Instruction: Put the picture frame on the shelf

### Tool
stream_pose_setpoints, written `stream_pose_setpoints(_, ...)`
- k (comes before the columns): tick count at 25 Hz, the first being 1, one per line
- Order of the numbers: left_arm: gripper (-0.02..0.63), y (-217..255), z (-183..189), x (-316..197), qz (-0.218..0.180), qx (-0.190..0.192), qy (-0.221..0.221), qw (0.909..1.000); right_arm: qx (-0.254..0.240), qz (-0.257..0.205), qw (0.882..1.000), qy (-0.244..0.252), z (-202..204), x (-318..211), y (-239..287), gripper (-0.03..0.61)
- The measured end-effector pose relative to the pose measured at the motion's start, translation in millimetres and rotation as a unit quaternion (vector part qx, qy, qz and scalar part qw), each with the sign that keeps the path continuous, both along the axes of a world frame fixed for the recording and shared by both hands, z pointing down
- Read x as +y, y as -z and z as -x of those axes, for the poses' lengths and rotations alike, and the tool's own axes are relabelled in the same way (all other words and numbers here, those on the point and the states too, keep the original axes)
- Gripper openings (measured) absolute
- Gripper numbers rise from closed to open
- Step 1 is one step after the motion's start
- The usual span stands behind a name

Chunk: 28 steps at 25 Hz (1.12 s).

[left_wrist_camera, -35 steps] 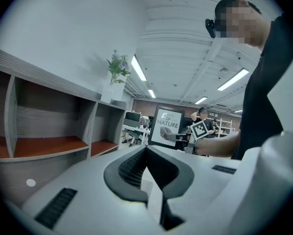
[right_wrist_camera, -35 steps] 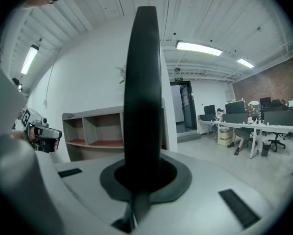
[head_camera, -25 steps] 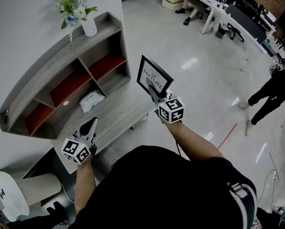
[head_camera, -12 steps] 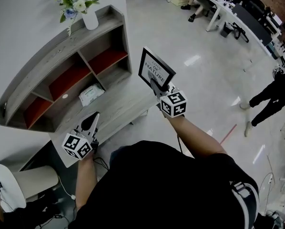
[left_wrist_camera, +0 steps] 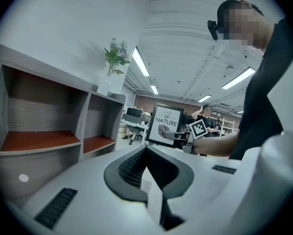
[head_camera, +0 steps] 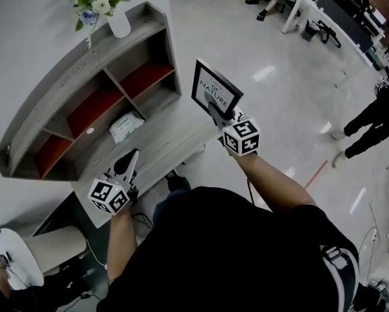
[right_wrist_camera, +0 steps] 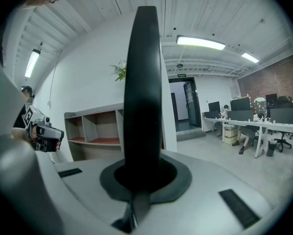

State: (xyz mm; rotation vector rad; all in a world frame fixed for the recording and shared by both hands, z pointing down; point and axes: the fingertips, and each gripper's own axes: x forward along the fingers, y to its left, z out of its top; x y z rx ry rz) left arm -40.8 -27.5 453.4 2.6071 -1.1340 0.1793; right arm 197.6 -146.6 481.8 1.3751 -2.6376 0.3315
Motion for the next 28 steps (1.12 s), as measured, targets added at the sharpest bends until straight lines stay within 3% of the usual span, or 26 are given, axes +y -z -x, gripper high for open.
stream_pose_setpoints(28, 0.021, -19.4, 46.3, -76.6, 0.013, 0.008, -0.012, 0.9998, 0.011, 0.001, 1.000, -0.003, 47.1, -70.4, -5.5, 0.023)
